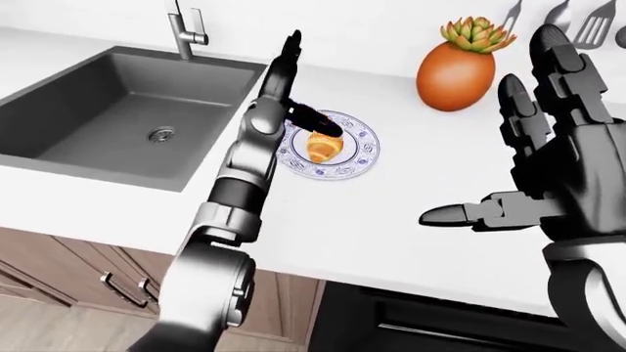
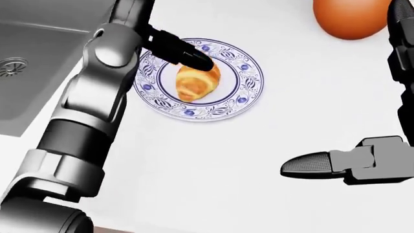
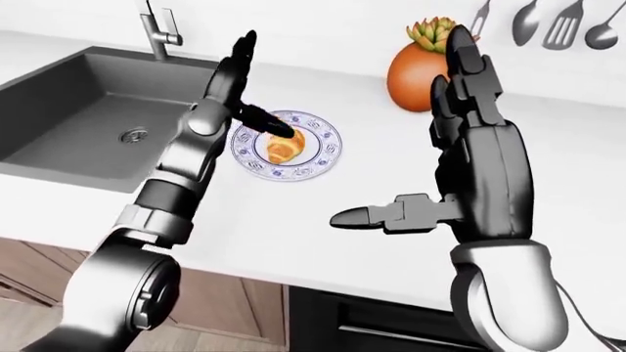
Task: Place the pastries on the plates.
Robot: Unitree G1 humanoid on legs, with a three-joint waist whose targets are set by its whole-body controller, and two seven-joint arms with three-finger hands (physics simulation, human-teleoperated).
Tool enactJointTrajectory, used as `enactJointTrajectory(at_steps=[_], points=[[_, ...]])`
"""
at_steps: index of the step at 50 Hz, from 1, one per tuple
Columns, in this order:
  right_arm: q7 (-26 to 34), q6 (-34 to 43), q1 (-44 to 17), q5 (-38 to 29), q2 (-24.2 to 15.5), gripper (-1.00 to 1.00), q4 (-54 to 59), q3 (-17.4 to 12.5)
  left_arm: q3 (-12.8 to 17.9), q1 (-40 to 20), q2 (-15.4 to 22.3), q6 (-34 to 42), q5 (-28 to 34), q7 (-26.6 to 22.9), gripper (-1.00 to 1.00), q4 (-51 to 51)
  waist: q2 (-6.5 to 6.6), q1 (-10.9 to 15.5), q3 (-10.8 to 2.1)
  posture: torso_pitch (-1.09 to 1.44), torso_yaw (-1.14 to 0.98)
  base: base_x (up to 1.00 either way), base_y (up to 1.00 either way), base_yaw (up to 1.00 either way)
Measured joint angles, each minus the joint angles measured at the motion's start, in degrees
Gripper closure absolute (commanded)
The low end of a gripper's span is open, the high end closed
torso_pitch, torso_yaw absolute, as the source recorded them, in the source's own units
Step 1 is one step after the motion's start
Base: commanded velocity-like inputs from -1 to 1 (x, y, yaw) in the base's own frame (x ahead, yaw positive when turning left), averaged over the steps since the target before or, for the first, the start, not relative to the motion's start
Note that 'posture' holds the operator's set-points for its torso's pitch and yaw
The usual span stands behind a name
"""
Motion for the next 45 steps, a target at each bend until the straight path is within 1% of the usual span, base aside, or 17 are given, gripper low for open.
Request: enactJointTrajectory(at_steps=[3,9,11,15,20,23,27,29,31,36,39,41,43,45], points=[[0.00,0.53,-0.43,0.29,-0.07,-1.00,0.09,-0.12,0.36,0.29,1.27,3.08,-0.25,-0.37,-1.00,-6.10,0.20,-0.04,-0.04,0.00,0.00,0.00,0.00,0.00],[0.24,1.11,-0.82,-0.33,0.60,-1.00,-0.02,0.17,1.10,4.10,4.05,12.42,-0.49,-2.24,-1.00,-24.05,0.77,-0.14,0.03,0.00,0.00,0.00,0.00,0.00],[0.40,0.98,-0.39,-0.70,0.65,-1.00,0.03,0.29,1.88,5.63,5.01,15.81,-0.75,-2.94,-1.00,-29.89,0.97,-0.17,0.11,0.00,0.00,0.00,0.00,0.00],[-0.04,0.96,-0.52,-0.35,0.17,-1.00,0.22,0.35,2.93,10.43,7.28,22.61,-0.97,-4.75,-1.00,-42.65,1.46,-0.26,0.25,0.00,0.00,0.00,0.00,0.00],[-0.59,0.99,-1.21,-0.76,0.51,-1.00,0.10,1.57,4.47,16.74,9.52,31.61,-1.29,-6.94,-1.00,-58.47,1.74,-0.37,0.48,0.00,0.00,0.00,0.00,0.00],[-0.81,1.08,-1.24,-0.32,0.15,-1.00,0.19,1.34,5.25,19.60,10.88,36.27,-1.52,-8.62,-1.00,-66.56,1.84,-0.26,0.55,0.00,0.00,0.00,0.00,0.00],[-1.16,0.80,-1.06,-0.32,0.03,-1.00,0.14,1.42,7.20,22.10,13.00,41.27,-2.14,-10.64,-1.00,-74.18,1.97,-0.29,0.61,0.00,0.00,0.00,0.00,0.00],[-0.84,0.60,-0.59,-0.66,0.35,-1.00,0.05,1.22,8.65,23.82,13.86,43.29,-2.98,-11.35,-1.00,-78.10,2.05,-0.34,0.59,0.00,0.00,0.00,0.00,0.00],[-0.36,0.42,-0.12,-1.82,1.02,-1.00,0.08,1.64,10.01,26.20,14.82,44.54,-3.68,-11.51,-1.00,-81.35,2.21,-0.39,0.56,0.00,0.00,0.00,0.00,0.00],[1.92,1.21,0.18,-4.86,3.36,-1.00,0.26,1.76,14.17,33.03,15.43,47.02,-6.47,-10.65,-1.00,-87.26,2.51,-0.40,0.68,0.00,0.00,0.00,0.00,0.00],[3.27,1.95,0.05,-6.23,4.22,-1.00,0.32,1.31,15.92,36.03,16.74,47.71,-8.37,-10.08,-1.00,-88.66,2.55,-0.31,0.73,0.00,0.00,0.00,0.00,0.00],[3.91,2.29,-0.01,-7.43,5.14,-1.00,0.34,1.42,17.68,38.75,16.37,47.52,-9.62,-9.41,-1.00,-90.20,2.64,-0.40,0.60,0.00,0.00,0.00,0.00,0.00],[4.68,3.05,-0.38,-9.00,6.32,-1.00,0.28,1.80,18.35,41.89,15.80,46.51,-10.51,-8.53,-1.00,-91.26,2.77,-0.36,0.52,0.00,0.00,0.00,0.00,0.00],[5.78,3.71,-0.45,-9.91,7.01,-1.00,0.20,1.36,18.68,45.83,15.36,44.43,-11.09,-8.20,-1.00,-91.37,2.91,-0.29,0.44,0.00,0.00,0.00,0.00,0.00]])
